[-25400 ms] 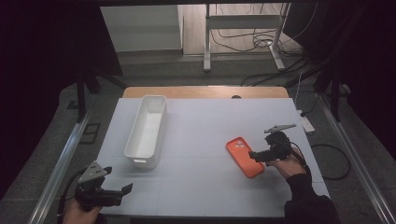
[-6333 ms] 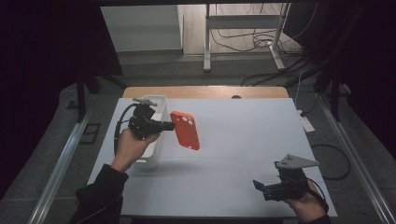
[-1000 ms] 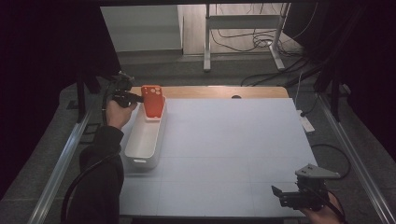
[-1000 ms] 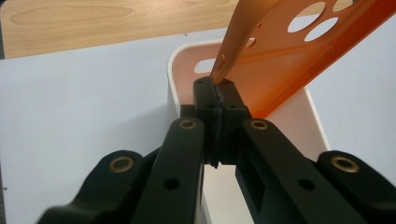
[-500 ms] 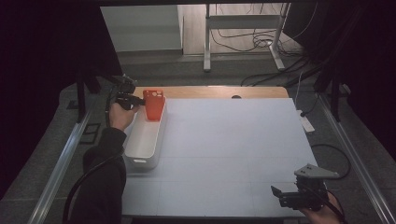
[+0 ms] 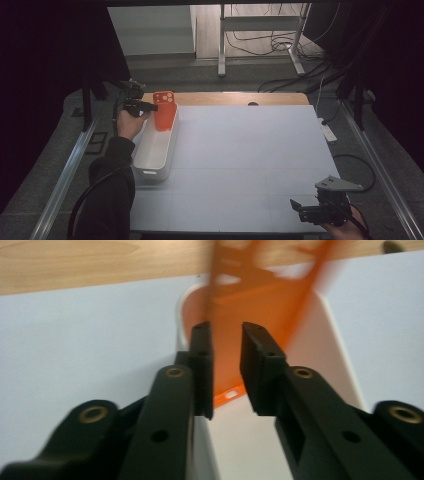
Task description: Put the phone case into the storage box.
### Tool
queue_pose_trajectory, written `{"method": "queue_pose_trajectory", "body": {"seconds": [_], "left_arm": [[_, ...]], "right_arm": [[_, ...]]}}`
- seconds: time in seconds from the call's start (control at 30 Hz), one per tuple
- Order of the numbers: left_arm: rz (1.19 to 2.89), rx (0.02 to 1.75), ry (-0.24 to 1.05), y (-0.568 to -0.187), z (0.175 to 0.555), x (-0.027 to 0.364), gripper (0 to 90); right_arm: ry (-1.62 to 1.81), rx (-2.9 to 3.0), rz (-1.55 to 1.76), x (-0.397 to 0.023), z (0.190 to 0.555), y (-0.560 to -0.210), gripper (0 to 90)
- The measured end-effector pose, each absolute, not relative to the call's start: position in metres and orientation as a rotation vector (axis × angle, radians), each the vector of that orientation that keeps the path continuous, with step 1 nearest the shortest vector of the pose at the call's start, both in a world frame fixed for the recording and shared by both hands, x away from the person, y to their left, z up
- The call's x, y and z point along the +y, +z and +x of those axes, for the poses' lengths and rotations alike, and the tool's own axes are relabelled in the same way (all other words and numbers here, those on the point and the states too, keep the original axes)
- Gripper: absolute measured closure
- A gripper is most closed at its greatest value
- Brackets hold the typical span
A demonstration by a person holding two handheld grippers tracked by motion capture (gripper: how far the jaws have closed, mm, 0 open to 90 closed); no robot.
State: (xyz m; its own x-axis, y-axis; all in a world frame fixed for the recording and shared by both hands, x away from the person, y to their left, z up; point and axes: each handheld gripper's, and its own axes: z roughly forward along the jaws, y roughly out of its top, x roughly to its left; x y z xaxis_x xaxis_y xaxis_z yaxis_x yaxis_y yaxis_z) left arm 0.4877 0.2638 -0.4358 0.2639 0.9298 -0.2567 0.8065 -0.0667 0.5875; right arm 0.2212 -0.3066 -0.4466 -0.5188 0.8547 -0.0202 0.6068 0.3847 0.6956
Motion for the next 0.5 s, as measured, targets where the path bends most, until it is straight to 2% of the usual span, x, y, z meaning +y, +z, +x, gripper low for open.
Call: {"method": "queue_pose_trajectory", "body": {"seconds": [0.27,0.5], "left_arm": [[1.921,1.503,0.274,-0.429,0.481,0.259,57.5],[1.938,1.453,0.287,-0.428,0.475,0.257,47.9]], "right_arm": [[0.901,2.275,1.264,-0.306,0.221,-0.447,0.0],[0.899,2.276,1.263,-0.306,0.221,-0.447,0.0]]}}
